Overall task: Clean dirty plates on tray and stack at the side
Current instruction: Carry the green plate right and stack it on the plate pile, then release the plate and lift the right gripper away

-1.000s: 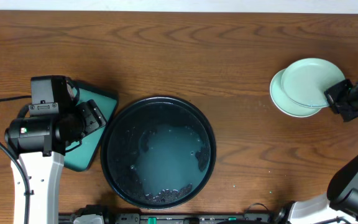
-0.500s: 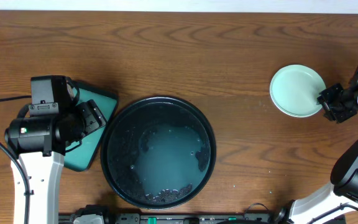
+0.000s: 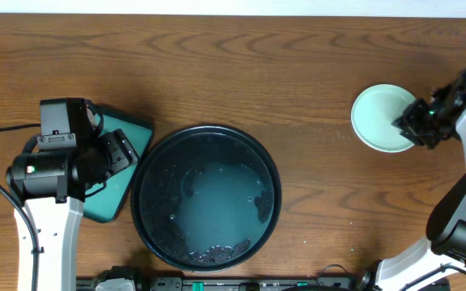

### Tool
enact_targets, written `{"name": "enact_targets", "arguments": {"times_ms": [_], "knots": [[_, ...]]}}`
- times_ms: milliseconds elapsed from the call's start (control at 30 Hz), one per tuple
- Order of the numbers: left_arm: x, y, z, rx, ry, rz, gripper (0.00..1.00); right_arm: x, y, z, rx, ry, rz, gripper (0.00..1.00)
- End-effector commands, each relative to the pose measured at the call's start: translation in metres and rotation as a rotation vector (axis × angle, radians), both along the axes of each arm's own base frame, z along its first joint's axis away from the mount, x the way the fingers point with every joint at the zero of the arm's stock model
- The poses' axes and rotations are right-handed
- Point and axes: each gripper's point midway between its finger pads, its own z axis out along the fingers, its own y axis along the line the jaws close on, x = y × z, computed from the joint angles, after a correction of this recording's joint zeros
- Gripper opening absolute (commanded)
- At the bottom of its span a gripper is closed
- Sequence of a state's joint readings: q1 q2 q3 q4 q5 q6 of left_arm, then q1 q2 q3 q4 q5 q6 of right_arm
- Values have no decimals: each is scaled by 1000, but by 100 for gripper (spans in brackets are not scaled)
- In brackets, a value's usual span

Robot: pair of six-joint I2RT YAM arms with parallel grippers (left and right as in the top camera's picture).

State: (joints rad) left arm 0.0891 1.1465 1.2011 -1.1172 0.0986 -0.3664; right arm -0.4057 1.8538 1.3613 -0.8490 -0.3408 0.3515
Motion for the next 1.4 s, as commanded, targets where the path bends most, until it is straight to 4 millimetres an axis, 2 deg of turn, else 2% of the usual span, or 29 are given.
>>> {"name": "enact_targets", "arguments": {"times_ms": [0,100,167,200,333,367,400,533,600,833,933,1067,1367], "knots": [[3,3,7,24,-26,-14,80,13,24,44,-64,-161,196,32],[4,4,13,40,-45,-20,80,14,36,69,-133,-225,270,34],[4,6,25,55,-80,-22,80,13,47,89,-189,-273,327,37],[2,6,31,61,-99,-25,80,12,52,97,-213,-290,346,43],[-10,6,64,82,-202,-33,80,6,68,127,-318,-346,394,73],[-16,5,72,91,-231,-41,80,5,73,132,-333,-362,415,90],[-23,4,80,98,-259,-47,80,4,79,138,-346,-381,440,99],[-57,1,101,126,-346,-70,80,1,97,152,-363,-427,502,99],[-81,-1,107,137,-389,-76,79,0,104,153,-361,-434,517,99],[-147,-6,118,188,-538,-106,80,-1,110,152,-356,-431,535,99],[-162,-8,124,198,-608,-101,80,-1,110,152,-355,-431,535,99],[-171,-9,125,203,-640,-99,80,-1,110,152,-355,-431,535,99],[-180,-10,99,185,-528,-106,80,-3,111,151,-352,-426,536,99]]}}
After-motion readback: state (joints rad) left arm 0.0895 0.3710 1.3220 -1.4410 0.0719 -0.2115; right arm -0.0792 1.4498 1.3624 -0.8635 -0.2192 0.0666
